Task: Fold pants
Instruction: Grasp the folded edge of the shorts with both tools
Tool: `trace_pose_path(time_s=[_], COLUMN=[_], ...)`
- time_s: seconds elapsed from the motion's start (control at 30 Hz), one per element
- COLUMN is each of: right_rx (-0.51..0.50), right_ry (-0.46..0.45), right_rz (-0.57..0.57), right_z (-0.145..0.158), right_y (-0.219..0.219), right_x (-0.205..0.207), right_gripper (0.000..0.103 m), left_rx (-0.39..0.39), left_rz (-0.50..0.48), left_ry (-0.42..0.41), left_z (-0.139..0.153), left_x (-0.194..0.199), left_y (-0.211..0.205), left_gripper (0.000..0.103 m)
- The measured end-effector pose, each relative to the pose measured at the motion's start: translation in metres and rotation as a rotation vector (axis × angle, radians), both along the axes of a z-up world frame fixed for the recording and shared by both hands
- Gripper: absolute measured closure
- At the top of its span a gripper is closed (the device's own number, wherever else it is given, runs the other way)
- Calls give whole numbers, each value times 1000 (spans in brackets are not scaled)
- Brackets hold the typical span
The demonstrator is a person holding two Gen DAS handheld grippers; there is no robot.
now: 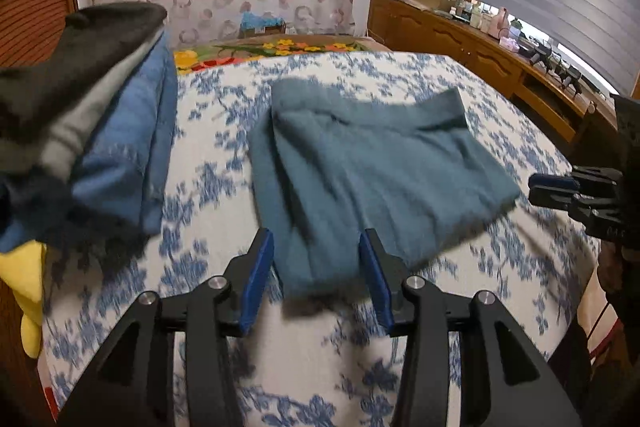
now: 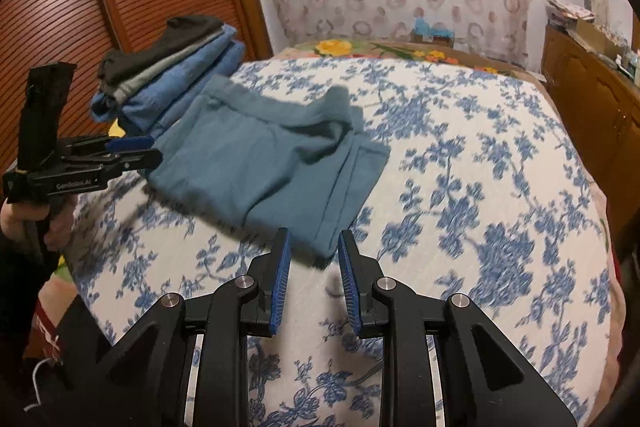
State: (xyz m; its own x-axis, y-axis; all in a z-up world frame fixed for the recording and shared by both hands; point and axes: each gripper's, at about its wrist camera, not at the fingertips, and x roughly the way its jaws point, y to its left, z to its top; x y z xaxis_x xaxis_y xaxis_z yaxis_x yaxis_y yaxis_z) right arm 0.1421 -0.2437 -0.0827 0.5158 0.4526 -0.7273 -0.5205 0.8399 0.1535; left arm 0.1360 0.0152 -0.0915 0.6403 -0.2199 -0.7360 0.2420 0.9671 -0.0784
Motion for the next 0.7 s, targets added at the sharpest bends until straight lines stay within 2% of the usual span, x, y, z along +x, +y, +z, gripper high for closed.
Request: trace_pose_path(time_s=[0.23, 0.37, 0.6, 0.63, 0.7], right_rx=[-9, -10, -31, -35, -45], right_ry=[27, 17, 28, 28, 22], right_rz=[22, 24, 32, 35, 37], right_z=[-11, -11, -15, -16, -16], right_y=[10, 14, 19, 20, 21], right_x=[0, 1, 7, 7, 7], right_gripper=[80, 80, 80, 82, 93], left_rx=[-30, -58, -52, -52, -50], left_rz=[16, 20, 20, 20, 21], left_ry=[24, 8, -2, -2, -3], left_z=[-14, -18, -19, -19, -19], left_x=[-5, -6, -7, -6, -7], left_y=[2, 6, 5, 5, 5], left_gripper=[59, 59, 59, 59, 58])
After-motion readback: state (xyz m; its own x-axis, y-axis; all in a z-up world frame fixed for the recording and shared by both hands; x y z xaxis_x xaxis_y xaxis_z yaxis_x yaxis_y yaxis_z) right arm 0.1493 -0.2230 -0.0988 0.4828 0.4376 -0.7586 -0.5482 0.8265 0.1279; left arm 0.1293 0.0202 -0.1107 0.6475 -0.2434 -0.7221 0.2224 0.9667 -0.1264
